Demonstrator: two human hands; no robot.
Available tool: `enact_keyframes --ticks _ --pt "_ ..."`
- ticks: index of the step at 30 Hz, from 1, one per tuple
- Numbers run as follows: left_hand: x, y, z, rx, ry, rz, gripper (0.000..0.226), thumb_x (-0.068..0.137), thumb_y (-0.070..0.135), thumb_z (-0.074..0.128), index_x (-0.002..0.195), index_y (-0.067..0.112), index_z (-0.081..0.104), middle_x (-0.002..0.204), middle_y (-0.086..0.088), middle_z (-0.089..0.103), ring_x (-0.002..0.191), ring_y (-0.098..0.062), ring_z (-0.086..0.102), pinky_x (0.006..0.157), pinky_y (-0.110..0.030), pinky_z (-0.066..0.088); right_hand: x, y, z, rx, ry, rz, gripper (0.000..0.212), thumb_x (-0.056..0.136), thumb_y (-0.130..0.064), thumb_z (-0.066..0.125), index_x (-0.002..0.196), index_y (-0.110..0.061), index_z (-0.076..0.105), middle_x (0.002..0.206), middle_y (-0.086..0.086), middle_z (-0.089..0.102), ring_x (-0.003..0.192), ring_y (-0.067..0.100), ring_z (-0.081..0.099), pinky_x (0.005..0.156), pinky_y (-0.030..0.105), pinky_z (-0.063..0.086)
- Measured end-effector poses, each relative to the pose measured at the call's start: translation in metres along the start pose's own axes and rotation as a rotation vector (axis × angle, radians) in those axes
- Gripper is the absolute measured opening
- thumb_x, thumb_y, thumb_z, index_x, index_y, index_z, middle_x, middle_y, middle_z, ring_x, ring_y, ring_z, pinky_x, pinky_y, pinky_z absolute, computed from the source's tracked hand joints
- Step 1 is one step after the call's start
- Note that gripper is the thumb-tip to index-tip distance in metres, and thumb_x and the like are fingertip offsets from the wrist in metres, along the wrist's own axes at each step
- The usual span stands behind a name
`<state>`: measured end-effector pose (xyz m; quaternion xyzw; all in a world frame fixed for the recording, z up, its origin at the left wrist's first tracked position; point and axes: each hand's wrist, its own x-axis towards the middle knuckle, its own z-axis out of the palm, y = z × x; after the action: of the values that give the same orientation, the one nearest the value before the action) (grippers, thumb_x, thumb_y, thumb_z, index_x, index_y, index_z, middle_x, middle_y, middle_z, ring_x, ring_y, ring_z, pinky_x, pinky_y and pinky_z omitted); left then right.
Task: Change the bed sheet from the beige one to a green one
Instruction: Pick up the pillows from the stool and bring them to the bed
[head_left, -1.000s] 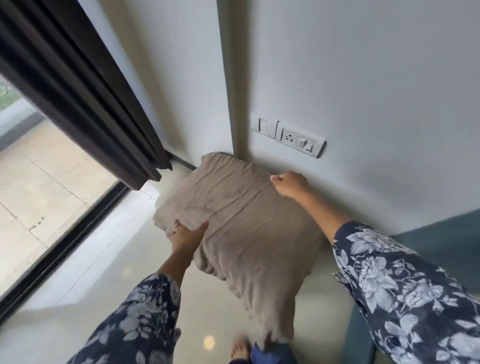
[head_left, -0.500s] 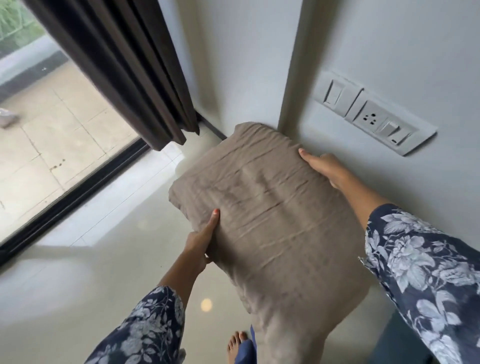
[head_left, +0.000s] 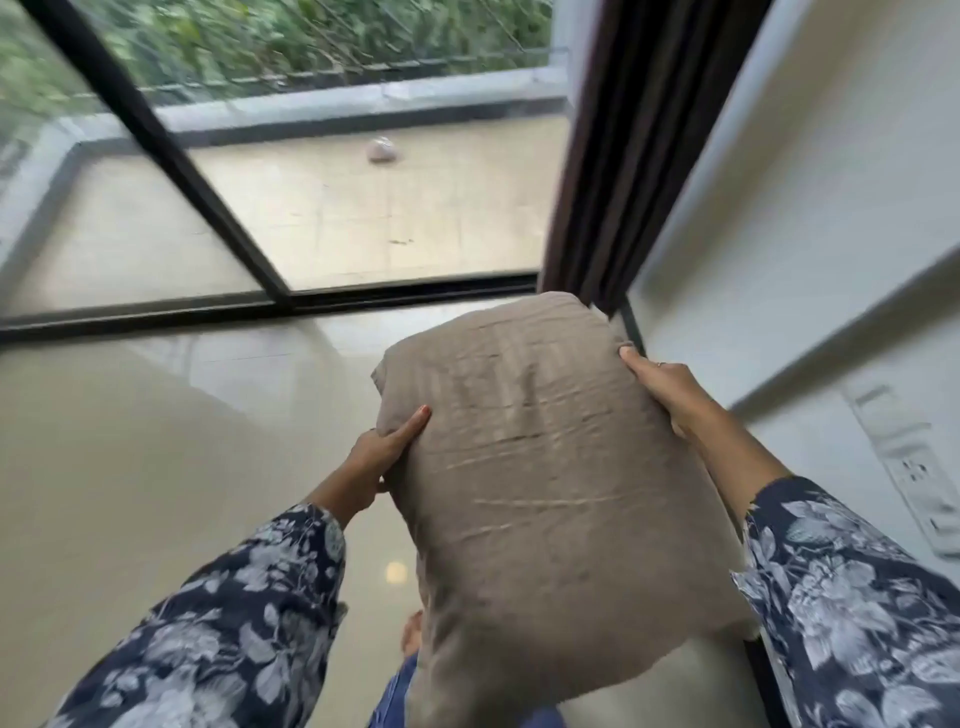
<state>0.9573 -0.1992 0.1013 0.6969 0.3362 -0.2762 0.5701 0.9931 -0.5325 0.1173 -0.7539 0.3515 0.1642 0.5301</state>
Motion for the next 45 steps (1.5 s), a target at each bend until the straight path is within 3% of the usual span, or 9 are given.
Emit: enact_keyframes --ticks 4,6,14,21,26,31,35,40,45 --pt "-0.025 -0.022 -0.101 -0.196 0.109 0.030 0.099 0.054 0.071 0.075 0.129 0.011 0.052 0.121 -0.003 0.060 0.111 -0.024 0.056 0.085 -0.040 0.051 -0.039 -0.079 0.094 -0.163 -0.103 -0.188 0.065 0.086 -0.052 0.060 0.132 -0.006 0.055 0.135 0.005 0.052 0.122 0.022 0.052 0.099 0.026 0.040" --pt "-0.036 -0.043 -0.154 -0.312 0.177 0.041 0.090 0.061 0.065 0.074 0.128 0.009 0.051 0.120 -0.004 0.060 0.110 -0.025 0.056 0.084 -0.039 0.051 -0.062 -0.114 0.156 -0.233 -0.160 -0.272 0.068 0.083 -0.057 0.061 0.129 -0.008 0.058 0.135 0.006 0.055 0.119 0.023 0.055 0.101 0.030 0.043" --pt "-0.094 -0.142 -0.369 -0.672 0.500 0.077 0.102 0.048 0.066 0.077 0.127 0.006 0.053 0.116 -0.006 0.064 0.105 -0.023 0.059 0.077 -0.034 0.052 -0.194 -0.197 0.426 -0.478 -0.470 -0.505 0.082 0.076 -0.065 0.059 0.128 -0.002 0.054 0.134 0.013 0.055 0.116 0.030 0.056 0.099 0.038 0.046" --pt "-0.140 -0.227 -0.519 -0.877 0.813 0.101 0.065 0.072 0.048 0.077 0.120 0.009 0.058 0.107 -0.003 0.066 0.093 -0.017 0.061 0.069 -0.028 0.048 -0.319 -0.217 0.636 -0.628 -0.713 -0.728 0.079 0.075 -0.066 0.058 0.120 -0.001 0.062 0.122 0.016 0.062 0.106 0.032 0.061 0.092 0.037 0.050" --pt "-0.151 -0.263 -0.608 -0.996 0.987 0.112 0.045 0.077 0.042 0.076 0.106 0.012 0.058 0.099 -0.003 0.064 0.082 -0.013 0.059 0.067 -0.027 0.047 -0.388 -0.233 0.770 -0.707 -0.843 -0.836 0.087 0.066 -0.075 0.056 0.120 -0.006 0.063 0.122 0.012 0.062 0.108 0.030 0.060 0.098 0.040 0.048" --pt "-0.158 -0.288 -0.716 -1.147 1.144 0.101 0.049 0.075 0.042 0.077 0.107 0.015 0.052 0.095 0.001 0.061 0.088 -0.017 0.059 0.082 -0.031 0.048 -0.464 -0.251 0.912 -0.774 -0.998 -0.886 0.052 0.082 -0.060 0.059 0.091 -0.009 0.064 0.100 0.009 0.064 0.092 0.025 0.061 0.084 0.031 0.049" --pt "-0.173 -0.304 -0.797 -1.196 1.261 0.043 0.055 0.072 0.044 0.080 0.110 0.011 0.056 0.104 -0.002 0.066 0.094 -0.019 0.062 0.078 -0.031 0.051 -0.524 -0.263 1.017 -0.842 -1.127 -0.928 0.057 0.084 -0.059 0.057 0.105 -0.007 0.067 0.102 0.006 0.062 0.102 0.026 0.060 0.093 0.032 0.047" --pt "-0.203 -0.340 -0.885 -1.244 1.421 0.016 0.024 0.079 0.035 0.076 0.087 0.018 0.063 0.091 0.000 0.069 0.084 -0.015 0.064 0.069 -0.025 0.050 -0.623 -0.254 1.135 -0.877 -1.300 -1.020 0.058 0.089 -0.057 0.052 0.110 -0.004 0.066 0.110 0.008 0.062 0.108 0.028 0.057 0.094 0.031 0.044" --pt "-0.235 -0.408 -0.973 -1.314 1.570 0.009 0.024 0.079 0.031 0.077 0.095 0.014 0.070 0.096 -0.005 0.072 0.081 -0.014 0.066 0.063 -0.026 0.049 -0.735 -0.217 1.249 -0.899 -1.416 -1.123 0.049 0.096 -0.043 0.045 0.108 0.001 0.064 0.116 0.011 0.061 0.111 0.031 0.055 0.096 0.035 0.042"
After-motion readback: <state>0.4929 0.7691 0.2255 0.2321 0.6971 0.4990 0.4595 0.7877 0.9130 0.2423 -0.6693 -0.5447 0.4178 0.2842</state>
